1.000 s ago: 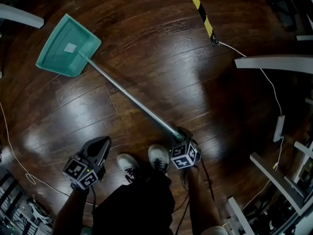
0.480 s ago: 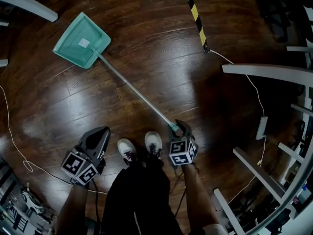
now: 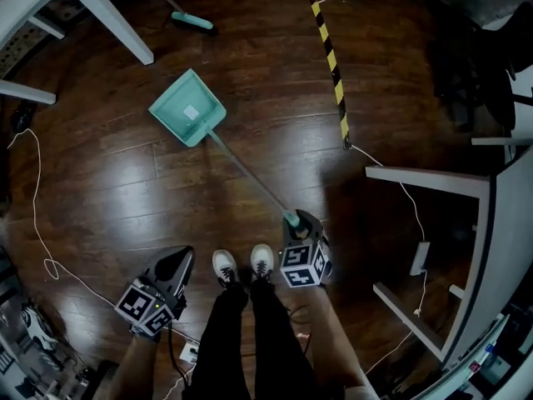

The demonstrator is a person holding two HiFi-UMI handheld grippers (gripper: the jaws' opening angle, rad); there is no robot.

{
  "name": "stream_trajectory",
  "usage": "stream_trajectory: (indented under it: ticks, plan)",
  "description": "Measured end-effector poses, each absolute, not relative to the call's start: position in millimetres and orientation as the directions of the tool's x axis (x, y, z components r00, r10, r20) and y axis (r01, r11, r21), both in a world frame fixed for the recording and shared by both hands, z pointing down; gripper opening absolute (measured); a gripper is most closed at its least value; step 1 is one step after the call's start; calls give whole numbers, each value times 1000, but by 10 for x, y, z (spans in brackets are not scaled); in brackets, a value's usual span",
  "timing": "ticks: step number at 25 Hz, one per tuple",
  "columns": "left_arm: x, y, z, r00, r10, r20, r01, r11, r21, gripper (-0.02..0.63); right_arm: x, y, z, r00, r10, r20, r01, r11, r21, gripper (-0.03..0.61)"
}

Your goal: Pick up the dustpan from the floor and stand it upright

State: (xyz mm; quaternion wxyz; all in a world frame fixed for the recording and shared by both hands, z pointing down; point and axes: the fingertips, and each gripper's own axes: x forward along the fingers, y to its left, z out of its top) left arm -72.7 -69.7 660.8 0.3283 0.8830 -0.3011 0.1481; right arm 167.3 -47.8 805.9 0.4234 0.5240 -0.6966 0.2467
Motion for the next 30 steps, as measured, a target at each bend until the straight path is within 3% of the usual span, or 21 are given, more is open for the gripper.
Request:
stream_trajectory:
  ticks: [10, 16, 30]
  plan:
    - [-1400, -754, 5703, 705, -543, 456, -709, -545, 447, 8, 1246, -1154, 7212, -72, -482, 873, -907, 395, 144, 104]
    - [-1780, -723, 5572, 653, -594, 470, -757, -495, 426, 8, 843, -1618, 6798, -67, -498, 865, -896, 412, 168, 104]
    - [-2069, -572, 5293, 611, -632, 476, -790, -458, 407, 8, 305, -2196, 6117, -262, -615, 744, -908, 417, 25, 138]
